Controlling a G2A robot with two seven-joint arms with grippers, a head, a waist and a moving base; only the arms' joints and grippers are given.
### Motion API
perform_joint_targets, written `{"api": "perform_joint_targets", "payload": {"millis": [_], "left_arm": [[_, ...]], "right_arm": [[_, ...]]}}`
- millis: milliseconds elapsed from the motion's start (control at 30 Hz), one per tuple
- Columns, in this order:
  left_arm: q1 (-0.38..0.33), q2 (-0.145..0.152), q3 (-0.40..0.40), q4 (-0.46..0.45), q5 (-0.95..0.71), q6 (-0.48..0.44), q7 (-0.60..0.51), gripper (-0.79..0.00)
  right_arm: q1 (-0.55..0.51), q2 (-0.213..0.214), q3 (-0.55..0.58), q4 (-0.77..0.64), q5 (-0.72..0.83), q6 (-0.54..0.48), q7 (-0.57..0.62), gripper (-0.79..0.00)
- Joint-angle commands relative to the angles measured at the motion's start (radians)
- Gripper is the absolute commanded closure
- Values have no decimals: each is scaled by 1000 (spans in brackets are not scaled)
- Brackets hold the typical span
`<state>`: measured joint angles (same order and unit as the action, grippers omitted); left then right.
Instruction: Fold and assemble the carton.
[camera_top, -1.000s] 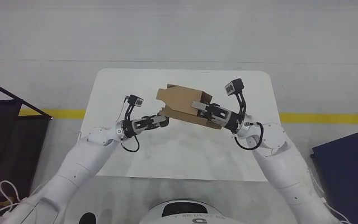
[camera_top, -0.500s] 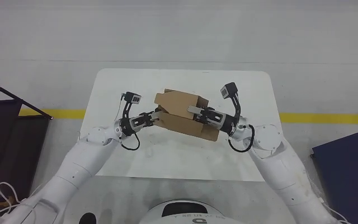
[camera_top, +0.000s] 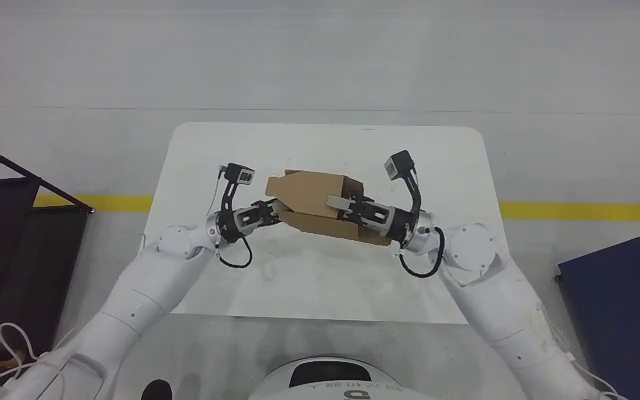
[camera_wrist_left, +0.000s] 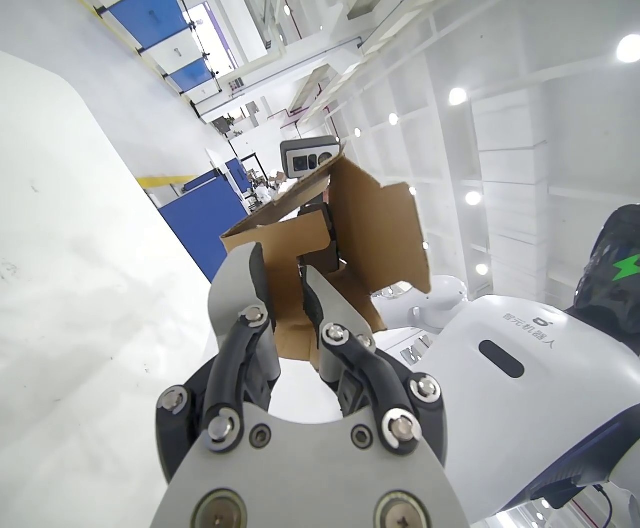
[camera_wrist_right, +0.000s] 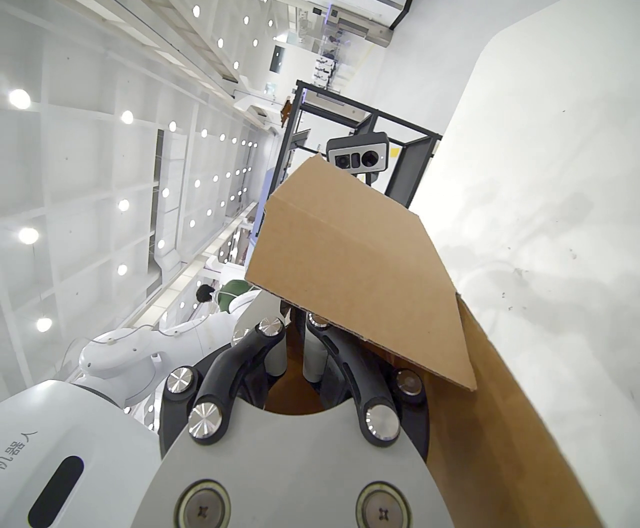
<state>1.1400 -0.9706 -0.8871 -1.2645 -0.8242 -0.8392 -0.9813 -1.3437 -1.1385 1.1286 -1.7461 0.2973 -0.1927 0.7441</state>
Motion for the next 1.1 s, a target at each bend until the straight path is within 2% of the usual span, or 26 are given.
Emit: {"api": "perform_joint_targets", "payload": {"millis": [0,167,367,433,600,633,667,700,933,1067], "left_arm": [[2,2,-2,-7,-8,6,-6,-169],[8,8,-5,-23,-7,16,-16,-302],[10,12,-1,-38,-10,23,-23,-403],[8,12,-1,-42,-12,22,-22,-517],[8,14,-3,-46,-27,18,-18,-582],[9,15,-4,-47,-28,19,-19,-579],[9,15,-4,-47,-28,19,-19,-573],[10,16,-5,-47,-28,19,-19,-548],[11,19,1,-38,-6,14,-14,-400],[10,21,4,-39,-10,11,-11,-376]], "right_arm": [[1,0,2,3,16,-1,7,0],[6,0,1,9,40,-2,35,0],[11,-1,-11,10,33,7,56,0],[13,-1,-18,11,26,11,60,0],[19,-2,-32,14,14,16,65,0],[20,-3,-33,15,14,18,66,0],[21,-3,-34,15,14,19,65,-46],[21,-3,-34,16,14,20,63,-129],[21,-3,-31,10,22,15,52,-120],[21,-4,-32,8,23,15,52,-120]]}}
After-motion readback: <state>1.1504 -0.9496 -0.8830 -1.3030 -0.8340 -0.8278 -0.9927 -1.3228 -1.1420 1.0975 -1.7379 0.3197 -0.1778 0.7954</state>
